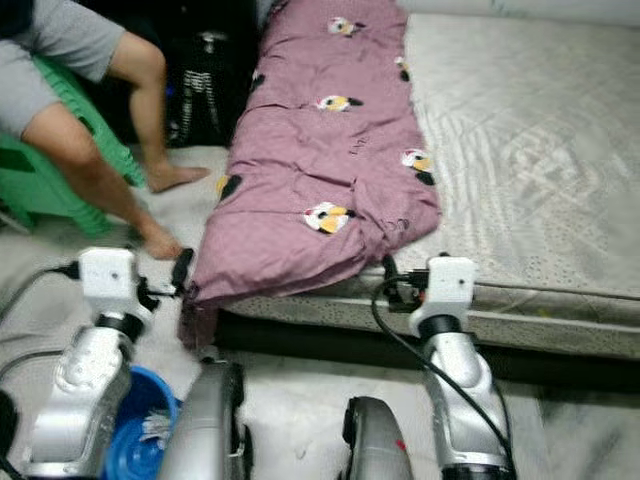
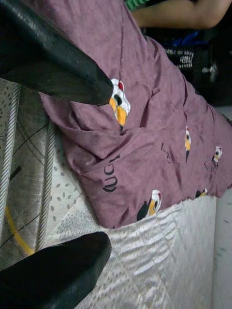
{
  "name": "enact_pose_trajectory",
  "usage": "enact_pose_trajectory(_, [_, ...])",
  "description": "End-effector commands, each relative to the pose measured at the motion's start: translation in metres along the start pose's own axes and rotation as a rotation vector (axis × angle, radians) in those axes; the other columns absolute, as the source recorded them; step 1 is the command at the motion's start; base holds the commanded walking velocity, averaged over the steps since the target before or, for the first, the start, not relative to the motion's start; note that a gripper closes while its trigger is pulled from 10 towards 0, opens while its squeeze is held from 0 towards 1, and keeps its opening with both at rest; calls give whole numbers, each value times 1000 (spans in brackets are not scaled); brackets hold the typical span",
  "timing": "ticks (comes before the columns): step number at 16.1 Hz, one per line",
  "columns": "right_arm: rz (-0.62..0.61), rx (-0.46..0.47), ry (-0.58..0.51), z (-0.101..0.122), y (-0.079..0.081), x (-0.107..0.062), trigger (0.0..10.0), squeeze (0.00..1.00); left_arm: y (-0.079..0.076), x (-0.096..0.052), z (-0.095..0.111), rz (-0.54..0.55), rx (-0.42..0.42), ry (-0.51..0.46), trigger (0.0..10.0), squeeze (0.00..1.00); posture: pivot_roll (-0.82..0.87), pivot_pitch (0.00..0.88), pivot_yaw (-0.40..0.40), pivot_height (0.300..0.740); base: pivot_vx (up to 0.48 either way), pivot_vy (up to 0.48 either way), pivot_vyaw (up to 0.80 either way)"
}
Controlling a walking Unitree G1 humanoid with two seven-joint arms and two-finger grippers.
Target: Clean up the room
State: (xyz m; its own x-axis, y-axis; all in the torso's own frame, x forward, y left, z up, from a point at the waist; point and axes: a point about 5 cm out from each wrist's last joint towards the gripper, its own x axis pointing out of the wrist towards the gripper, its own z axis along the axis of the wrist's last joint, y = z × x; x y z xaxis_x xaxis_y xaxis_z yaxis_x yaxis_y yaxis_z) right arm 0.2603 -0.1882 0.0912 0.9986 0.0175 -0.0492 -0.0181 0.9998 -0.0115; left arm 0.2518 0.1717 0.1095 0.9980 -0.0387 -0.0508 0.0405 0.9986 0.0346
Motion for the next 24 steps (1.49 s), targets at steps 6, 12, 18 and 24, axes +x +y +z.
enact_pose_trajectory(6, [-18, -3, 6, 0, -4, -1, 10000, 0, -4, 0, 5, -33, -19, -19, 10000, 0, -9, 126, 17, 620, 374, 0, 0])
enact_pose_trajectory(12, [-21, -9, 11, -1, -4, -1, 10000, 0, -5, 1, 5, -38, -19, -14, 10000, 0, -9, 128, 17, 620, 407, 0, 0])
enact_pose_trajectory(18, [-17, -25, 13, -1, -2, -1, 10000, 0, -7, 2, 2, -20, -5, 8, 10000, 0, -10, 128, 19, 620, 235, 0, 89])
enact_pose_trajectory(24, [3, -39, 17, -2, 0, -1, 10000, 0, -4, 3, -2, 18, 3, 41, 10000, 0, -8, 130, 18, 620, 0, 0, 533])
